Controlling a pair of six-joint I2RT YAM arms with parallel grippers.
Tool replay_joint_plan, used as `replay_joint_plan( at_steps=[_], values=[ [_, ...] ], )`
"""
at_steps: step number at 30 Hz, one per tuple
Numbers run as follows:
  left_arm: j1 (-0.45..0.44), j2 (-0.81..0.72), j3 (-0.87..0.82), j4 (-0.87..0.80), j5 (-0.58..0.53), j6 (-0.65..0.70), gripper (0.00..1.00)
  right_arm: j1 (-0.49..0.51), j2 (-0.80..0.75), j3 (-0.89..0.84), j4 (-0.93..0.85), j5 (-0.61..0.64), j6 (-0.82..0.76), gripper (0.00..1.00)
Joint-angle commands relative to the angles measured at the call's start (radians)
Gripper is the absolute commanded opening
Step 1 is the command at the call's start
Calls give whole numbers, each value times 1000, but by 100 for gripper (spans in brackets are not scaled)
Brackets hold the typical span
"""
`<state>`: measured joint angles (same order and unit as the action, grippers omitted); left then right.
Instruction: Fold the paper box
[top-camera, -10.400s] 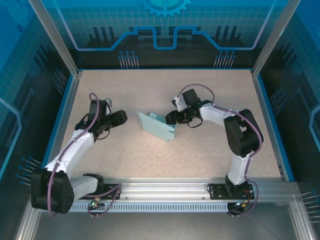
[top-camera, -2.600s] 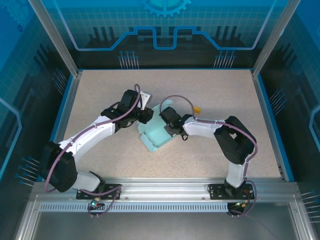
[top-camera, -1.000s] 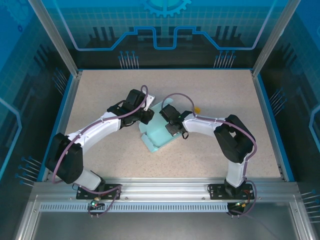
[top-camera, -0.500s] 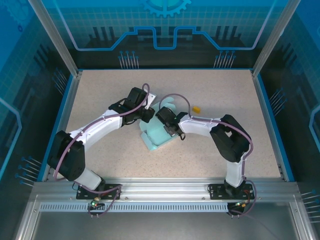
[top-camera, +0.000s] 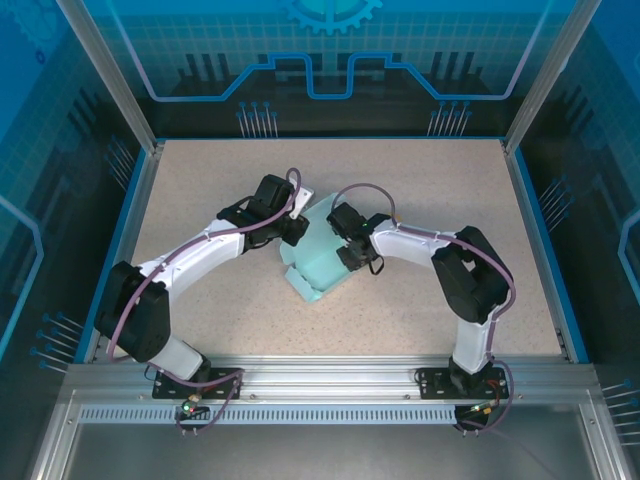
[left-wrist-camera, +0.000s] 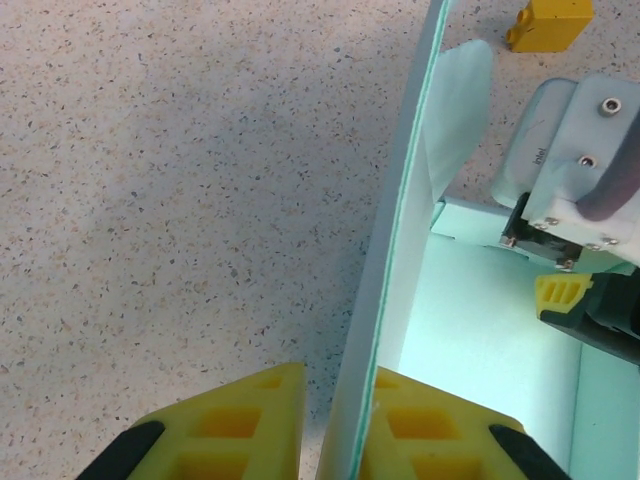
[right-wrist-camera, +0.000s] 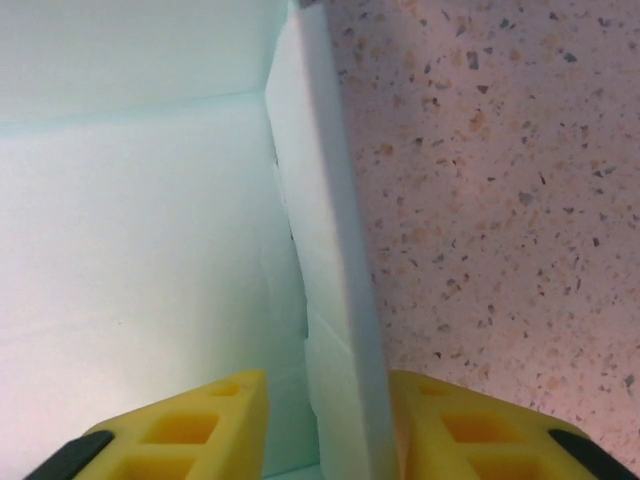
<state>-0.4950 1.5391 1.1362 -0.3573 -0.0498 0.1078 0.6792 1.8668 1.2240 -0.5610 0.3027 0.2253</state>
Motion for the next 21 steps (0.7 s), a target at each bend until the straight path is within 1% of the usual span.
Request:
replay_joint_plan(
  at_steps=[1,7,9,16,21],
  values=[
    [4,-15,20,26,-28,10,20,-29,-54,34,-43,-89,-16,42],
    [4,-19,19,26,-27,12,20,-86,-84,34,-33,-190,-45,51],
    [3,-20,19,26,-25,10,20,-104,-87,35,-29,-217,-61,53],
    [3,-24,18,26,-19,10,20,-156,-69,52,11,-268,-132,54],
    [3,-27,18,26,-19,10,20,-193,-41,76,55,-345,-190,50]
  ],
)
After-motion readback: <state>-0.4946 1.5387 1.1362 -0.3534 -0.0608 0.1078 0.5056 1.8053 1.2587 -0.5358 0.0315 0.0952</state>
